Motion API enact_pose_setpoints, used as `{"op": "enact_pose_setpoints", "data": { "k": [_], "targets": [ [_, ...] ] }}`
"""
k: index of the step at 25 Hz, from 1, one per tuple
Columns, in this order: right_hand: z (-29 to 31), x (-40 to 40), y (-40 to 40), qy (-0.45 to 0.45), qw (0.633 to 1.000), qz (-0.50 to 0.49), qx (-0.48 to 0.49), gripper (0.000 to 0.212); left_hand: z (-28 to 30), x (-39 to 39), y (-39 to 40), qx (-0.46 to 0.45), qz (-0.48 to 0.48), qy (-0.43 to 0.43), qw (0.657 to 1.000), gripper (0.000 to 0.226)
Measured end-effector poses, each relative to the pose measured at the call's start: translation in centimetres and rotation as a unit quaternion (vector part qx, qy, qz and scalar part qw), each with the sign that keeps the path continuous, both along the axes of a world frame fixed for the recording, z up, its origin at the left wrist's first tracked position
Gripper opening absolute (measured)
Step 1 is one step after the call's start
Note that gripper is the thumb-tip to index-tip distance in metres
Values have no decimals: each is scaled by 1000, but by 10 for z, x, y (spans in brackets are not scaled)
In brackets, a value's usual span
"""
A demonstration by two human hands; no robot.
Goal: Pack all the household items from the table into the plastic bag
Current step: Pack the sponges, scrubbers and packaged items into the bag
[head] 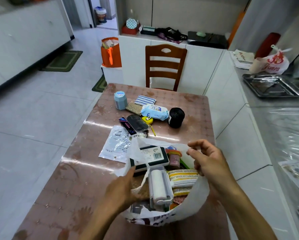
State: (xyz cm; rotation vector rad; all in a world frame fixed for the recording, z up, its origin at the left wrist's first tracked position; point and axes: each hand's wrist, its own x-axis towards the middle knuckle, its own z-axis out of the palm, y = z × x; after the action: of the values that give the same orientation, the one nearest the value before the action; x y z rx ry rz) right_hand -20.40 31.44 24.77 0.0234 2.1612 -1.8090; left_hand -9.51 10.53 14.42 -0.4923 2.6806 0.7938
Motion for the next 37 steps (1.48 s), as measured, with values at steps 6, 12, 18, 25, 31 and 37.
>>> {"op": "enact_pose_setpoints", "data": {
  "k": [6,12,18,25,31,37],
  "targets": [
    [8,-24,2,57,995,-84,-2,26,74,-12,-23,189,195,212,939,29],
    [1,-49,12,74,969,-13,234,25,104,-28,-24,371,255,191,872,21],
    [22,-43,-36,310,790,37,527,25,88,-20,-55,368,239,133,889,57],
    [-40,-120,-155,155,883,264,357,22,-42,-85,-140,111,262,96,954,21],
    [-129,-184,-204,104,796,374,465,58,-175,-123,-174,-28,60,-133,989,103],
    [-207,-226,-248,59,730,471,491,128,-199,-125,-173,-75,40,-153,984,100]
  ]
}}
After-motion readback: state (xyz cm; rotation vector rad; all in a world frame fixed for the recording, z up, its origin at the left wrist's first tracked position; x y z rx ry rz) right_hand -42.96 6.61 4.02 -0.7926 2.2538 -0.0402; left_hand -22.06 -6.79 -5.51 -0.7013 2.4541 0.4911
